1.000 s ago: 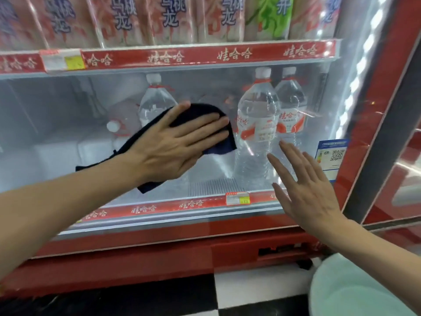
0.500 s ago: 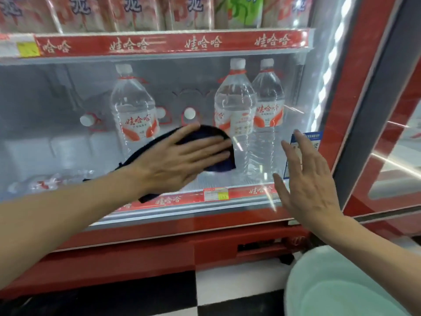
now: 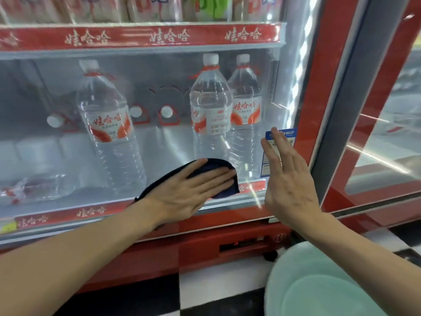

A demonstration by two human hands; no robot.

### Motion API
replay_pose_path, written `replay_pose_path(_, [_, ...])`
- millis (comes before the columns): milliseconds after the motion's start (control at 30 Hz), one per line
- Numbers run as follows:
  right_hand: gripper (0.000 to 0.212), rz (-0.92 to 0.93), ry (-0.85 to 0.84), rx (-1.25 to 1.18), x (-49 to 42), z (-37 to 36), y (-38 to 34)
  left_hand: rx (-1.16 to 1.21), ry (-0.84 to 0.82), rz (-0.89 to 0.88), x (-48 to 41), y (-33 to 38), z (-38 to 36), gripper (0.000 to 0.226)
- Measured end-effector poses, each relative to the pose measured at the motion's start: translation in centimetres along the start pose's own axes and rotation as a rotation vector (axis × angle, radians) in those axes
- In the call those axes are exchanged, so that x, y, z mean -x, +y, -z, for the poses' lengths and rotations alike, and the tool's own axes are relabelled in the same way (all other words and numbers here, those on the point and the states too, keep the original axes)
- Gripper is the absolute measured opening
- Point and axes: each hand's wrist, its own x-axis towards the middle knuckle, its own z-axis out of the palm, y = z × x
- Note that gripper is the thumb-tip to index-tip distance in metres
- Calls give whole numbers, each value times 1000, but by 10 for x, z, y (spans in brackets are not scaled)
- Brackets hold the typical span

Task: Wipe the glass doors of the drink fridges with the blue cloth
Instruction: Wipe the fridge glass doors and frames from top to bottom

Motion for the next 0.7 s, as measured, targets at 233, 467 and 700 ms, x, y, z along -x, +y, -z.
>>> replay_pose_path(233, [88,-95,-2,17,8,-1,14,-24,206,273,-68,-81,23,59])
replay_pose_path(467, [85,-116,-17,50,10,-15,12,49,256,441,-82,-28,8,61])
replay_pose_path(700, [94,-95,-5,82,11,-18,16,85,232,521,-73,40,-19,64])
